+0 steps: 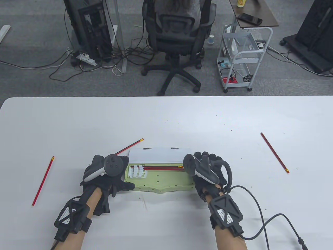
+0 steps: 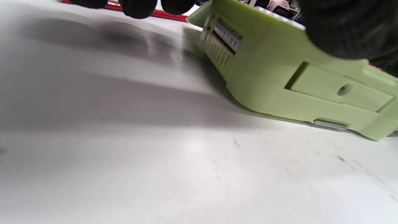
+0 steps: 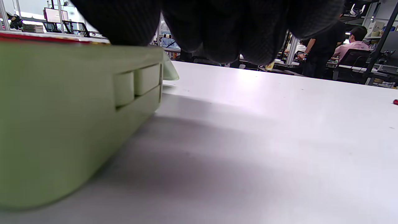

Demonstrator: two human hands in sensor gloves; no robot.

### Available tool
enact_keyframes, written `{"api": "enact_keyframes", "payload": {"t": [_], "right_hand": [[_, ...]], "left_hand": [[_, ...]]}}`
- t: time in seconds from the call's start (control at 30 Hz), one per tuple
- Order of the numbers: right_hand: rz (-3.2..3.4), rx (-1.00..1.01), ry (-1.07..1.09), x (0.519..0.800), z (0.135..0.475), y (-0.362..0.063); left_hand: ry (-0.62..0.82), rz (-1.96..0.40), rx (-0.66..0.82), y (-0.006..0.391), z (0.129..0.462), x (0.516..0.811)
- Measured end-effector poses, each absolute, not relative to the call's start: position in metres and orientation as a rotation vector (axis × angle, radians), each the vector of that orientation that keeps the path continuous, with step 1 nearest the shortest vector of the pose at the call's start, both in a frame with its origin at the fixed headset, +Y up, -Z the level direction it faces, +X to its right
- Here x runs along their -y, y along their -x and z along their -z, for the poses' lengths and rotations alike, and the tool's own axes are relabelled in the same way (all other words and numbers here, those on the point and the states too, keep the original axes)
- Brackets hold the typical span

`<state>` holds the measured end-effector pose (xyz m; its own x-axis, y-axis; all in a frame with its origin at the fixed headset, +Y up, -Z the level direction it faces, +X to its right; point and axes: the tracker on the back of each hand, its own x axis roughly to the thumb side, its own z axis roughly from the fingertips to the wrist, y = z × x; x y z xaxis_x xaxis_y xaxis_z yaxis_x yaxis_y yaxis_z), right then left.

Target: Organize multifunction pencil case

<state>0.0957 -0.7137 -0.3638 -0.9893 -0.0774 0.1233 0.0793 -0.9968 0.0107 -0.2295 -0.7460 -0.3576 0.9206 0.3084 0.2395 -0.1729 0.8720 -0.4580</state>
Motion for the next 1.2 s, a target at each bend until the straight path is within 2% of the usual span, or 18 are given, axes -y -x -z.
{"api": "enact_keyframes", "payload": {"t": [0.83,1.07,1.2], "right_hand": [[3.076,0.036,0.266,0.715,0.366,-0.075],[3.166,0.004,0.250,0.710,0.367,-0.099],[3.166,-0.004,0.131,0.701,0.372,-0.138]], "left_hand": [[0.446,-0.251,0.313,0.229,0.358,0.746],[0.446,-0.245,0.312,0.229,0.358,0.746],[0.445,-0.247,0.312,0.229,0.358,0.746]]}}
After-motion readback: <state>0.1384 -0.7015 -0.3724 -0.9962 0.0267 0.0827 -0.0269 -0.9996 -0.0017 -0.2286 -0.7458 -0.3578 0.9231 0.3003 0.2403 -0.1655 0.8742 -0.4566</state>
